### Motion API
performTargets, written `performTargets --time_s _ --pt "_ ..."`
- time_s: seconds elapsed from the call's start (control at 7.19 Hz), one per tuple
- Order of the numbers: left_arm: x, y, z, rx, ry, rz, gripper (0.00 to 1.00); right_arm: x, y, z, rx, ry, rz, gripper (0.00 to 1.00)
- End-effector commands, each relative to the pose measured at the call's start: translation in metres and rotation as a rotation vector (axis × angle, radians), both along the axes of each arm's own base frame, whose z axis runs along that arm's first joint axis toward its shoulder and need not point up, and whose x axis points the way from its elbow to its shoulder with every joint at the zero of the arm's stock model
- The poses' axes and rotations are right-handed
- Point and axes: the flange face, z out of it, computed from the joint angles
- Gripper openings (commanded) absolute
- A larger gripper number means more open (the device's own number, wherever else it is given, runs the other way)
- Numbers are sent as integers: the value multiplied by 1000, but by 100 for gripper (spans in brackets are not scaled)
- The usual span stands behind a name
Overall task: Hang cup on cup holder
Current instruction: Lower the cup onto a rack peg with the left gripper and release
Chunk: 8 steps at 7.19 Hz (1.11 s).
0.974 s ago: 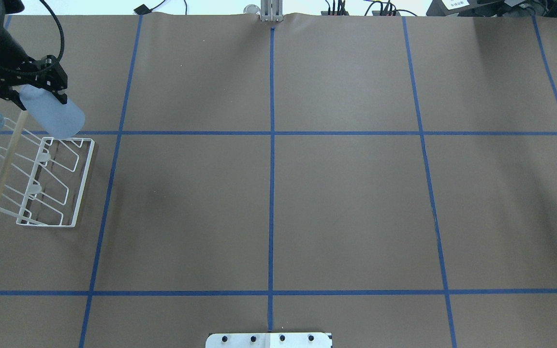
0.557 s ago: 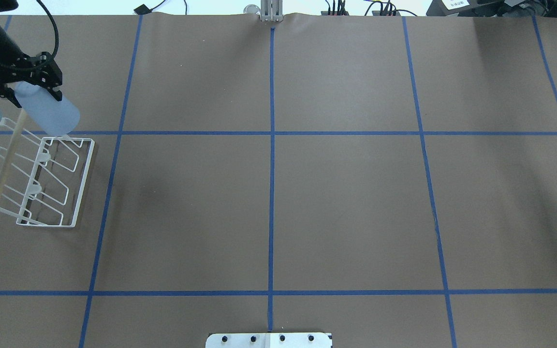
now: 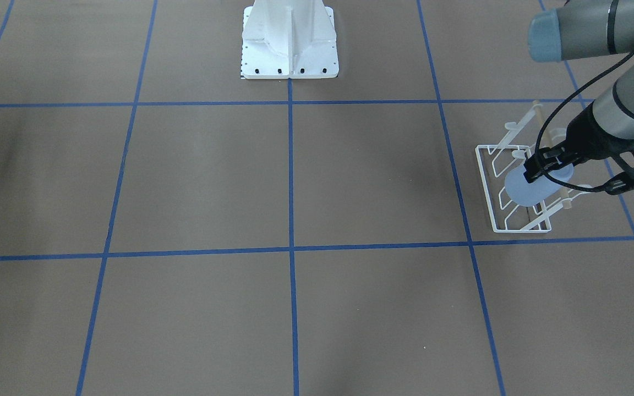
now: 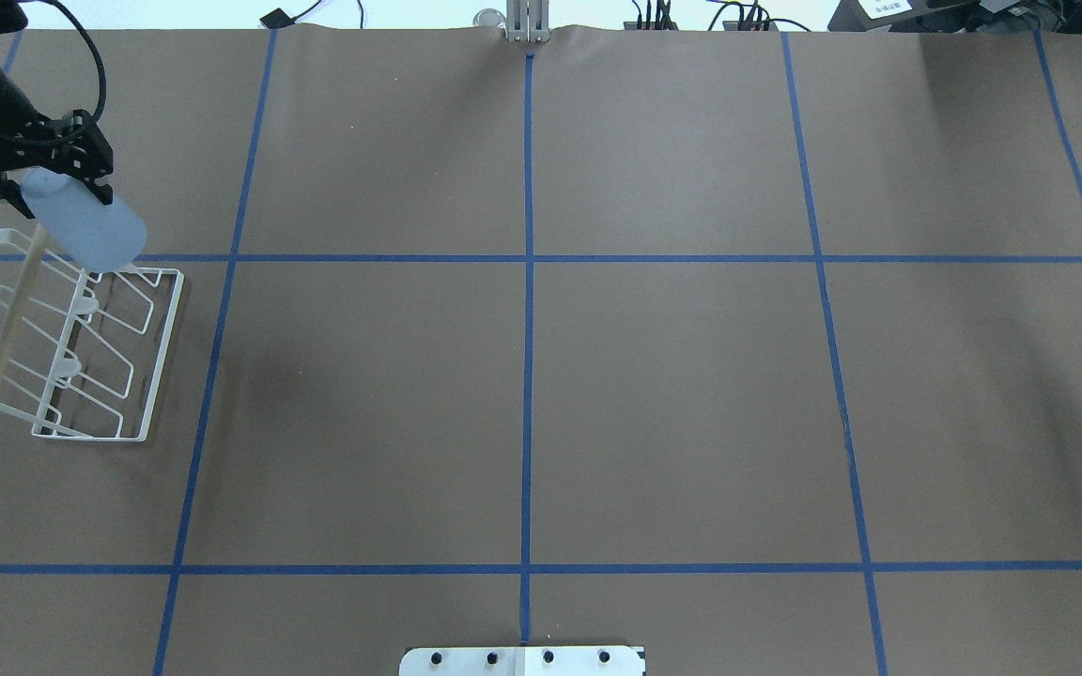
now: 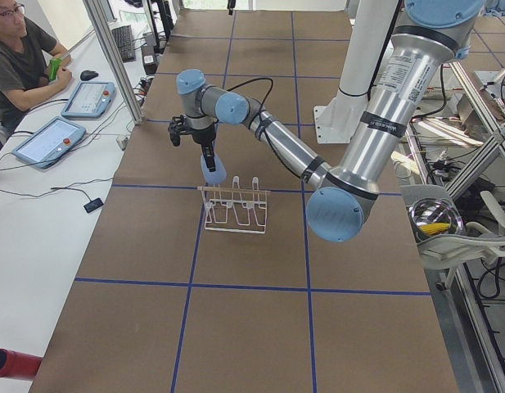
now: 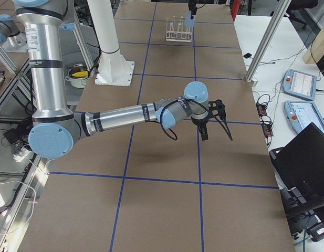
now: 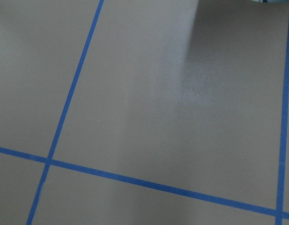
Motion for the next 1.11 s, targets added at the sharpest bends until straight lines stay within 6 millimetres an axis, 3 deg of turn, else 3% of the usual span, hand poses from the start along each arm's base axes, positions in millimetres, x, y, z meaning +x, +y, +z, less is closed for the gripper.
performTargets --time_s 0.0,0.56,0.97 --pt "4 -1 6 -14 -5 3 0 -6 3 -4 -7 12 -30 100" --pt "11 -4 14 -29 -12 13 0 -4 4 -2 -11 21 -43 100" --pt "34 -9 32 -26 -8 39 0 -5 5 0 -25 23 -44 100"
